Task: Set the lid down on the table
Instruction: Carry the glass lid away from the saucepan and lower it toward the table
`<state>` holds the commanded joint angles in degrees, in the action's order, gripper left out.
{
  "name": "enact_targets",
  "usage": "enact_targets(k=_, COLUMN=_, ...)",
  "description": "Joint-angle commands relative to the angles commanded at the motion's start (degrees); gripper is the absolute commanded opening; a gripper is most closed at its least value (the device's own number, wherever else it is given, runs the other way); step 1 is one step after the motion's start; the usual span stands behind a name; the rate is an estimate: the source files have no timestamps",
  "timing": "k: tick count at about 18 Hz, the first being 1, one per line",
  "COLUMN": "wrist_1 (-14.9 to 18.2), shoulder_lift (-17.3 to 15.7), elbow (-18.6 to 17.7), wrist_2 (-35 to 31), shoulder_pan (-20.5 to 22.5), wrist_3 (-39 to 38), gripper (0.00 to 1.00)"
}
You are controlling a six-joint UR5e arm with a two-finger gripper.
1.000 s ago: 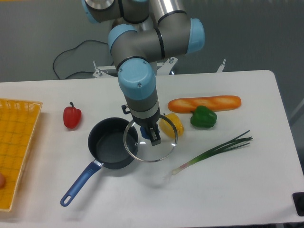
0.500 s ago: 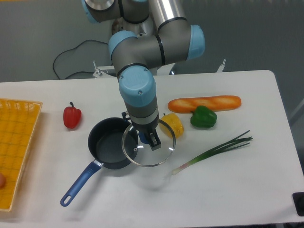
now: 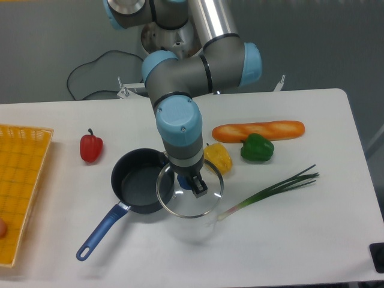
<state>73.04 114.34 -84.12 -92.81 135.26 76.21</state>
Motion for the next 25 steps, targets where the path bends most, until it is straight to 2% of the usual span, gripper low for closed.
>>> enact_targets(k=8, wrist_1=-0.2, shoulder_lift=4.0, elbow=3.0, wrist_2=1.0, shoulder_pan=1.2, wrist_3=-7.5, gripper=0.50)
enact_targets(k=16, wrist_1=-5.5, shoulder_lift=6.9, elbow=3.5, wrist_2=4.5, shoulder_pan=1.2, wrist_3=-14.8, gripper=0.50)
enact_targets(k=25, wrist_1=-7.2, shoulder_lift=9.5, elbow=4.2, wrist_2=5.0, shoulder_pan=0.1, wrist_3=-17.1, gripper=0.50)
